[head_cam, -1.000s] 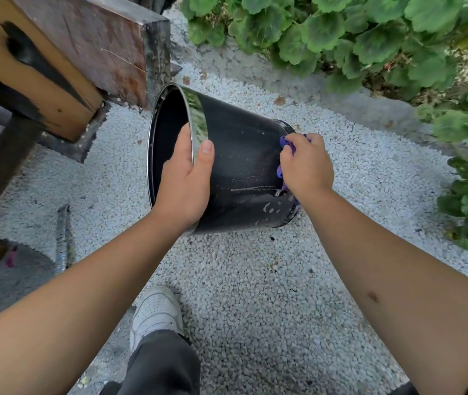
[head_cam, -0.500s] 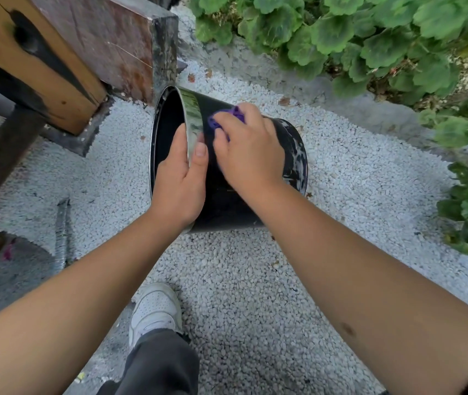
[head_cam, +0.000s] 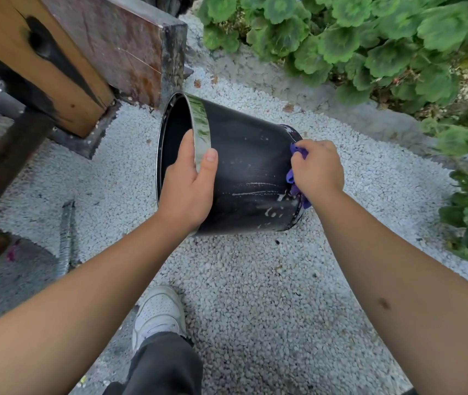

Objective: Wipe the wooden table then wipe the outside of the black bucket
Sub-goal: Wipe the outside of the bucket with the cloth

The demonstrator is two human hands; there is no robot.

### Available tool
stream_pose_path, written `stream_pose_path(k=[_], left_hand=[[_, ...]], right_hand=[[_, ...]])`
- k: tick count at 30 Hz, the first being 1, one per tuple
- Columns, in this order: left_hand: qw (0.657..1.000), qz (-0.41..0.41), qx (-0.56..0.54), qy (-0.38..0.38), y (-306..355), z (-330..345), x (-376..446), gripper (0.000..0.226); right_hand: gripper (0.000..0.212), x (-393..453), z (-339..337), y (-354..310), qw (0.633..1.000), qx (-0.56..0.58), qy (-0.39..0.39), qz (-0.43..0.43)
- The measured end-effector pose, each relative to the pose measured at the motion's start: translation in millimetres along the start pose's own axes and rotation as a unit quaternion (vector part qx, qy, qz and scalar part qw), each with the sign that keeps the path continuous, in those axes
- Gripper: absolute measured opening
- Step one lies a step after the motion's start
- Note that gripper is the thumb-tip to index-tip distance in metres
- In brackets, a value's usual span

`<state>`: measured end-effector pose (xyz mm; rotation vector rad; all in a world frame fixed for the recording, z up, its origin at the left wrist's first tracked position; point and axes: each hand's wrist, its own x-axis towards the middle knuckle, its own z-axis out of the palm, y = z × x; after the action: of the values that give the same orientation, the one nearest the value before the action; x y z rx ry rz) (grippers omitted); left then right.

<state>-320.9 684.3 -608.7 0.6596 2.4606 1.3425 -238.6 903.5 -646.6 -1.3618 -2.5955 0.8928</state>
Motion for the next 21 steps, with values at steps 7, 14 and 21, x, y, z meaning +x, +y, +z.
stream_pose_path(k=[7, 14, 21], left_hand=[[0.997, 0.060, 0.036, 0.022, 10, -3, -3, 0.072], [1.000, -0.013, 0.006, -0.005, 34, -11, 9, 0.066], [0.993, -0.005, -0.074, -0.093, 53, -14, 6, 0.044]], right_hand=[[0.022, 2, -36, -54, 0.834, 0.539, -0.095, 0.072], [0.051, -21, -65, -90, 0.824, 0.494, -0.277, -0.022], [0.054, -49, -86, -77, 0.759, 0.516, -0.395, -0.040]])
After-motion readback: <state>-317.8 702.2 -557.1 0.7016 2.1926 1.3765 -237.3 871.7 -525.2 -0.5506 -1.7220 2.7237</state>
